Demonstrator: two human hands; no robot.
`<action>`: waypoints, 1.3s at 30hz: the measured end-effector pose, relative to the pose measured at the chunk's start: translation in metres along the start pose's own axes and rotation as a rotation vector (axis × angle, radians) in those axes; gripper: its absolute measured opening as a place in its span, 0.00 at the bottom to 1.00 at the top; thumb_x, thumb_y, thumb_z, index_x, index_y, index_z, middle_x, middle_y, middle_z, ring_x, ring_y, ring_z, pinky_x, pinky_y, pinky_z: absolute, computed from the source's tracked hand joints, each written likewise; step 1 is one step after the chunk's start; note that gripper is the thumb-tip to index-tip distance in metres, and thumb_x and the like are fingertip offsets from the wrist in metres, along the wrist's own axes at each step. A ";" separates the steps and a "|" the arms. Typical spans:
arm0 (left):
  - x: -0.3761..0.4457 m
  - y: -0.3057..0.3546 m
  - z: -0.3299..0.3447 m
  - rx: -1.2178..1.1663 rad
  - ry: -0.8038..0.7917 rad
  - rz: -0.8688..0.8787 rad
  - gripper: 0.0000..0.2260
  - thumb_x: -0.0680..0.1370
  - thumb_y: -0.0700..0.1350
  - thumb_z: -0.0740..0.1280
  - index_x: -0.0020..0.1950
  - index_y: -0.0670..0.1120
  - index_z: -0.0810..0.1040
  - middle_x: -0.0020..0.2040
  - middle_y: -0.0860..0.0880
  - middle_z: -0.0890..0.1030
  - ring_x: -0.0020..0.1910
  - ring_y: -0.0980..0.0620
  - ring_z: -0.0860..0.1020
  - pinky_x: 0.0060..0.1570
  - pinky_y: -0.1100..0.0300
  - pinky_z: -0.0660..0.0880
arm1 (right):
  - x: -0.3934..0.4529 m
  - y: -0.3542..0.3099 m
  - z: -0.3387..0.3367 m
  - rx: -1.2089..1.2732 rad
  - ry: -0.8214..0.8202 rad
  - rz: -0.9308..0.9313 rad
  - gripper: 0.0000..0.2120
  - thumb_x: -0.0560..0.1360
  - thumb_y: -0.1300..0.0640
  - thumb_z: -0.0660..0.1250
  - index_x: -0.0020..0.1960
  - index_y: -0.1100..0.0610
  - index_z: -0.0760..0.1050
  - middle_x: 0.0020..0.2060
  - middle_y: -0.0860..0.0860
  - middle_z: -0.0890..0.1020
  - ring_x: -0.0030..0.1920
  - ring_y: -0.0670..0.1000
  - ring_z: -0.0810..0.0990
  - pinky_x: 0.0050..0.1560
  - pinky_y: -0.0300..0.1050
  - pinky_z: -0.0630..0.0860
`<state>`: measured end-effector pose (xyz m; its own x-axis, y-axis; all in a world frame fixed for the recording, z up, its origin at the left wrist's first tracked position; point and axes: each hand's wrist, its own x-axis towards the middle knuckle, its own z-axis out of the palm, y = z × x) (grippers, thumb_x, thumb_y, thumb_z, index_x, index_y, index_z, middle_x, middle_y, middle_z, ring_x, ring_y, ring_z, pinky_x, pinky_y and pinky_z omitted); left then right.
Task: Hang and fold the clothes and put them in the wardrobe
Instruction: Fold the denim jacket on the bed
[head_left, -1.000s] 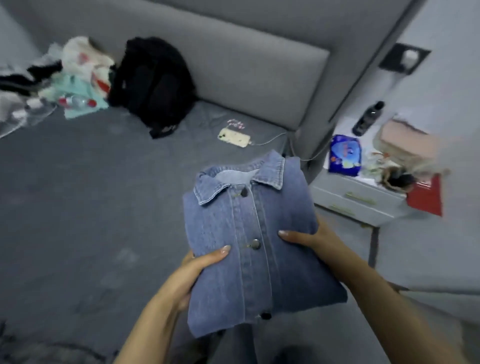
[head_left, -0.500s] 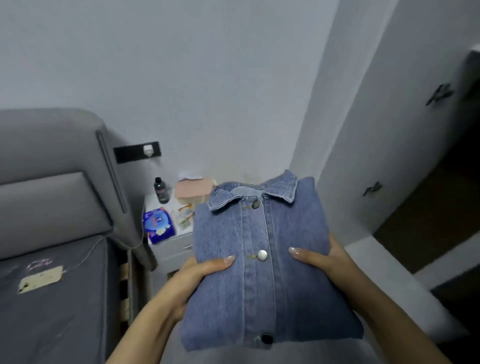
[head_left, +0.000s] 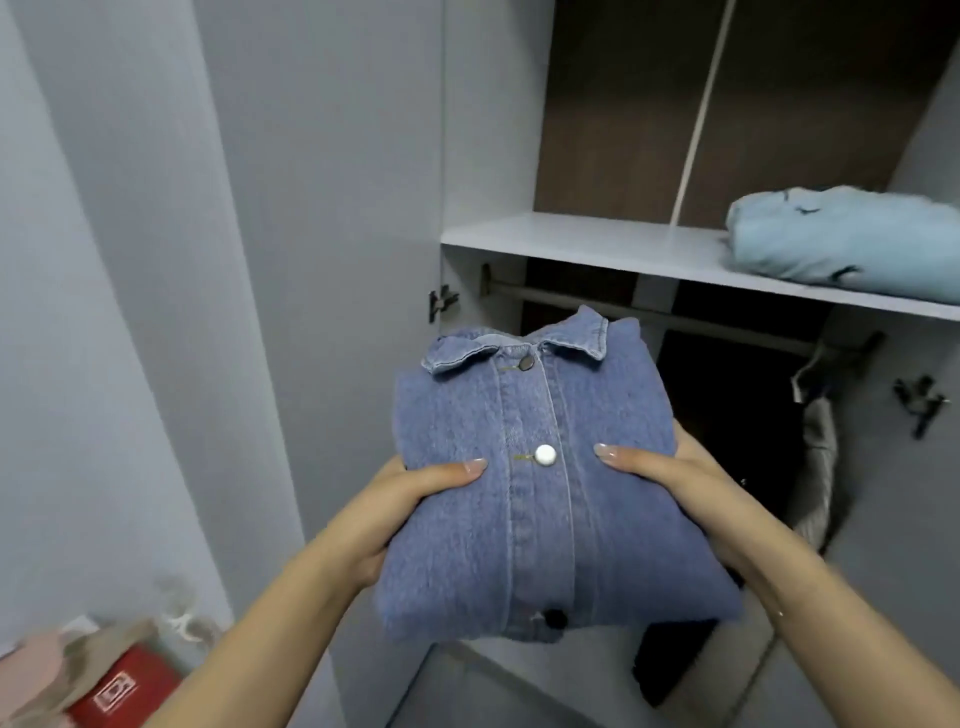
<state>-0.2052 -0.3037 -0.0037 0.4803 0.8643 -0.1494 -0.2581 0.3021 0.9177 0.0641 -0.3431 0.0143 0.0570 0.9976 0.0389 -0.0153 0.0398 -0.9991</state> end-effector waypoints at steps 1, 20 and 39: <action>0.016 0.013 0.005 0.013 -0.043 0.012 0.24 0.68 0.43 0.77 0.63 0.42 0.78 0.58 0.39 0.82 0.55 0.38 0.82 0.45 0.48 0.80 | 0.008 -0.011 -0.007 -0.002 0.029 -0.025 0.29 0.62 0.54 0.79 0.61 0.46 0.73 0.52 0.48 0.85 0.52 0.52 0.85 0.43 0.43 0.81; 0.295 0.242 0.238 0.396 -0.439 0.269 0.17 0.72 0.42 0.71 0.60 0.40 0.81 0.41 0.39 0.84 0.40 0.40 0.84 0.43 0.53 0.81 | 0.139 -0.251 -0.208 -0.165 0.389 -0.229 0.18 0.70 0.54 0.74 0.59 0.56 0.77 0.48 0.55 0.86 0.46 0.54 0.86 0.39 0.45 0.81; 0.469 0.192 0.363 0.337 -0.489 0.005 0.19 0.81 0.46 0.64 0.32 0.39 0.81 0.28 0.45 0.81 0.31 0.47 0.80 0.38 0.57 0.75 | 0.224 -0.287 -0.362 -1.115 0.778 0.414 0.21 0.83 0.51 0.59 0.71 0.61 0.68 0.71 0.55 0.71 0.69 0.55 0.70 0.54 0.40 0.65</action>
<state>0.2747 0.0141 0.2357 0.8310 0.5554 -0.0309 -0.0198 0.0850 0.9962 0.4426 -0.1515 0.3030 0.7737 0.6270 0.0905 0.5958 -0.6715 -0.4405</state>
